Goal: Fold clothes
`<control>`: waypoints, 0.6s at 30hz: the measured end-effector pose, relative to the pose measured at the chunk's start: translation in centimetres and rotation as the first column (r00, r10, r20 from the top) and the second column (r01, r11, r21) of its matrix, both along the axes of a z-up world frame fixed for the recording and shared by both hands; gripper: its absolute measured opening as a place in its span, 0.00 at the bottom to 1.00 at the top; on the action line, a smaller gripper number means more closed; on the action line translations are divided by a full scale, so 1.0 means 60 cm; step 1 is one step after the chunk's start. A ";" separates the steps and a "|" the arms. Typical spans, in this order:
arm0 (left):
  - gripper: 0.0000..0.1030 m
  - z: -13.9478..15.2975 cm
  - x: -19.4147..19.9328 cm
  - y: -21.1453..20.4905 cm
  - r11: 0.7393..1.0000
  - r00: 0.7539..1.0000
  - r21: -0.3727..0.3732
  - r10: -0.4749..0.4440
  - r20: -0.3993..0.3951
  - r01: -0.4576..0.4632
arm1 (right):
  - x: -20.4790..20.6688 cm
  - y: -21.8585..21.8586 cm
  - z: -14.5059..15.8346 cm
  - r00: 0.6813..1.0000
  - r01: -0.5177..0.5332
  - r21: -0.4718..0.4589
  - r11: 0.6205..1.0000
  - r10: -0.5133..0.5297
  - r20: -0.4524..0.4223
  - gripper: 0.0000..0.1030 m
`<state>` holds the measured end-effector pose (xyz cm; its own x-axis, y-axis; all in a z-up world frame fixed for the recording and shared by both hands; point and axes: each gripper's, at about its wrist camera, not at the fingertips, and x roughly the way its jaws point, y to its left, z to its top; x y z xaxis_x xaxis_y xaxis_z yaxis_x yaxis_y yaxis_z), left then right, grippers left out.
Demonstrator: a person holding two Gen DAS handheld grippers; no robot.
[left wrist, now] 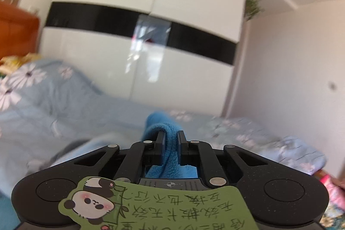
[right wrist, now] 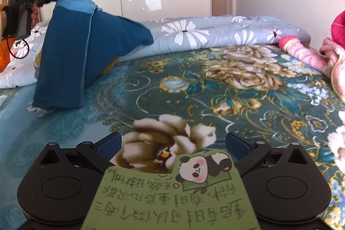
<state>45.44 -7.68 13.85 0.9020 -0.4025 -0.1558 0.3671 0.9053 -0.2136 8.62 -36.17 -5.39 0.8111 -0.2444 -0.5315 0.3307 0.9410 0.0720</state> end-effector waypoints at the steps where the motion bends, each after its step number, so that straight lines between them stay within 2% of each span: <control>1: 0.08 0.019 -0.012 -0.002 1.000 1.000 -0.015 -0.014 0.016 0.014 | -0.004 0.001 0.007 1.000 0.003 -0.002 1.000 -0.003 0.007 0.99; 2: 0.06 0.038 -0.024 -0.004 0.999 0.999 -0.031 -0.027 0.032 0.028 | -0.009 0.001 0.015 1.000 0.006 -0.004 1.000 -0.006 0.016 0.99; 3: 0.00 0.058 -0.039 -0.005 0.998 0.997 -0.049 -0.039 0.063 0.043 | -0.014 0.003 0.023 1.000 0.007 -0.007 1.000 -0.006 0.026 0.99; 5: 0.00 0.113 -0.082 -0.001 0.991 0.981 -0.094 -0.077 0.178 0.095 | -0.025 0.007 0.040 0.999 0.005 -0.016 1.000 -0.004 0.049 0.99; 6: 0.00 0.147 -0.099 -0.003 0.988 0.974 -0.096 -0.099 0.205 0.121 | -0.030 0.010 0.049 0.998 0.004 -0.025 1.000 -0.002 0.061 0.99; 8: 0.00 0.207 -0.129 -0.014 0.988 0.964 -0.044 -0.132 0.230 0.146 | -0.042 0.016 0.068 0.996 0.004 -0.039 0.999 0.000 0.085 0.99; 10: 0.00 0.241 -0.155 -0.023 0.988 0.962 0.009 -0.154 0.223 0.156 | -0.052 0.021 0.081 0.994 0.012 -0.035 0.999 -0.008 0.107 0.99; 12: 0.00 0.246 -0.174 -0.027 0.985 0.966 0.045 -0.174 0.189 0.169 | -0.060 0.027 0.091 0.992 0.019 -0.015 1.000 -0.017 0.129 0.99; 14: 0.00 0.226 -0.180 -0.032 0.983 0.977 0.082 -0.172 0.122 0.163 | -0.069 0.037 0.097 0.990 0.013 0.002 1.000 -0.013 0.144 0.99; 18: 0.00 0.138 -0.165 -0.042 0.977 0.990 0.163 -0.137 -0.025 0.139 | -0.085 0.061 0.104 0.989 -0.038 -0.024 0.999 0.041 0.145 0.99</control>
<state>35.54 -10.22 22.14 0.8368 -0.4913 -0.2417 0.4893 0.8691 -0.0725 3.54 -32.50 0.87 0.8887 -0.2204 -0.4020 0.2805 0.9550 0.0965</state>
